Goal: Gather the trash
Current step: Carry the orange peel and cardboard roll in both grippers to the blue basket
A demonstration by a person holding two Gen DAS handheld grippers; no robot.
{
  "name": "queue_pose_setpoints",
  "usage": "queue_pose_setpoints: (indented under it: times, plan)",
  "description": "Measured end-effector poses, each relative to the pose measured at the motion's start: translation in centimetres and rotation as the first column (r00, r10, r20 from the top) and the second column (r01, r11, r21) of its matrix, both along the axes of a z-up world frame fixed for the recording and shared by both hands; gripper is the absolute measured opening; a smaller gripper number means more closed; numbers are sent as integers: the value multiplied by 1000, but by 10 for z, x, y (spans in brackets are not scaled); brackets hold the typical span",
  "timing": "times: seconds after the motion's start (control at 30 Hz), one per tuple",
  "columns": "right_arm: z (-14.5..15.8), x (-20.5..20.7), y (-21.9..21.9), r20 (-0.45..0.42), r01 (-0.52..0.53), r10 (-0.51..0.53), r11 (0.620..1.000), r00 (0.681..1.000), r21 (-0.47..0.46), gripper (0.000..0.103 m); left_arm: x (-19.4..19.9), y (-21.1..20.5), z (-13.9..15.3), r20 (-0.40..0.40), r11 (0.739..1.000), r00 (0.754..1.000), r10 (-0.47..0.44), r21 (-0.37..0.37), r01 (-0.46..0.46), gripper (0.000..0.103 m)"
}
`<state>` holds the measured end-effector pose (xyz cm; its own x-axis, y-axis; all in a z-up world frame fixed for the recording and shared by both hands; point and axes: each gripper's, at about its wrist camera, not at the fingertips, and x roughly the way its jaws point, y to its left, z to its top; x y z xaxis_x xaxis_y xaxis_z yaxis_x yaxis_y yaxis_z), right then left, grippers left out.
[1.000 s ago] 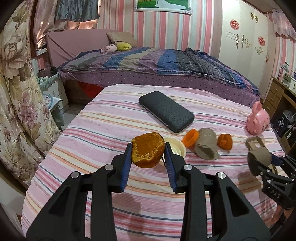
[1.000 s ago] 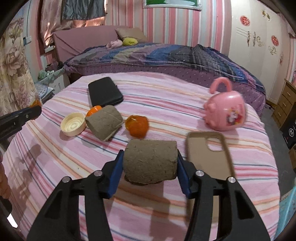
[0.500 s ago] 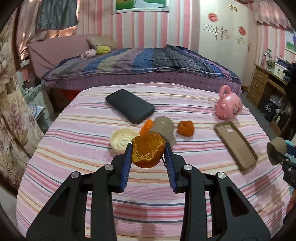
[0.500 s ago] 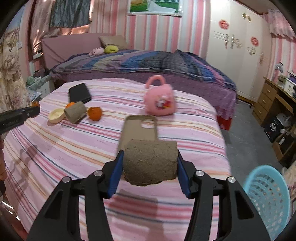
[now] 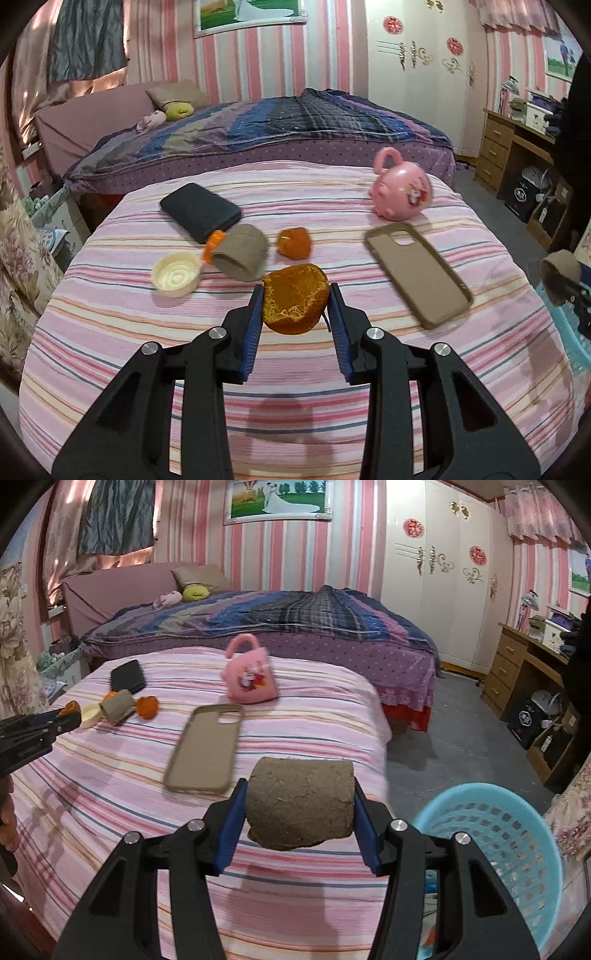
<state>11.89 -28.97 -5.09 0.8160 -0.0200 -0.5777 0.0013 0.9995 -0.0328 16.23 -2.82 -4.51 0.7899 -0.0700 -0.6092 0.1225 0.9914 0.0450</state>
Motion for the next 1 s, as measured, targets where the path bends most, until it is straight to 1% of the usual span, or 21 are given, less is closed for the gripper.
queue_pose_setpoints:
  times: [0.07, 0.17, 0.27, 0.3, 0.47, 0.5, 0.57, 0.63, 0.8, 1.0]
  plan:
    - [1, -4, -10, 5, 15, -15, 1000, 1000, -3, 53, -3, -15, 1, 5, 1000, 1000, -21, 3, 21, 33]
    - [2, -12, -36, 9, 58, -58, 998, 998, -7, 53, -10, -38, 4, 18, 998, 998, -55, 8, 55, 33]
    - [3, -19, -65, 9, 106, -106, 994, 994, -16, 53, -16, -70, 5, 21, 995, 995, -96, 16, 96, 33]
    - [2, -25, -84, 4, 132, -132, 991, 991, -7, 53, -18, -78, 5, 21, 994, 994, -104, 17, 104, 33]
    - [0, -36, -125, -5, 195, -195, 981, 981, -10, 53, -30, -129, 3, 34, 986, 986, -165, 31, 164, 33]
    - [0, -42, -138, -5, 215, -216, 976, 976, -17, 53, -33, -143, 3, 39, 984, 983, -177, 26, 176, 33]
    - [0, -44, -147, -5, 231, -231, 973, 973, -11, 53, -37, -162, 0, 34, 980, 979, -199, 1, 200, 33]
    - [-1, -49, -165, 2, 260, -260, 965, 965, 8, 53, -39, -183, -3, 21, 974, 975, -223, -23, 224, 33]
    - [-3, -57, -184, 12, 290, -290, 957, 957, 6, 53, -51, -237, -10, 11, 956, 957, -291, -29, 291, 33]
    - [-7, -59, -202, 2, 300, -300, 954, 954, 0, 53, -61, -282, -9, 26, 935, 934, -355, -12, 356, 33]
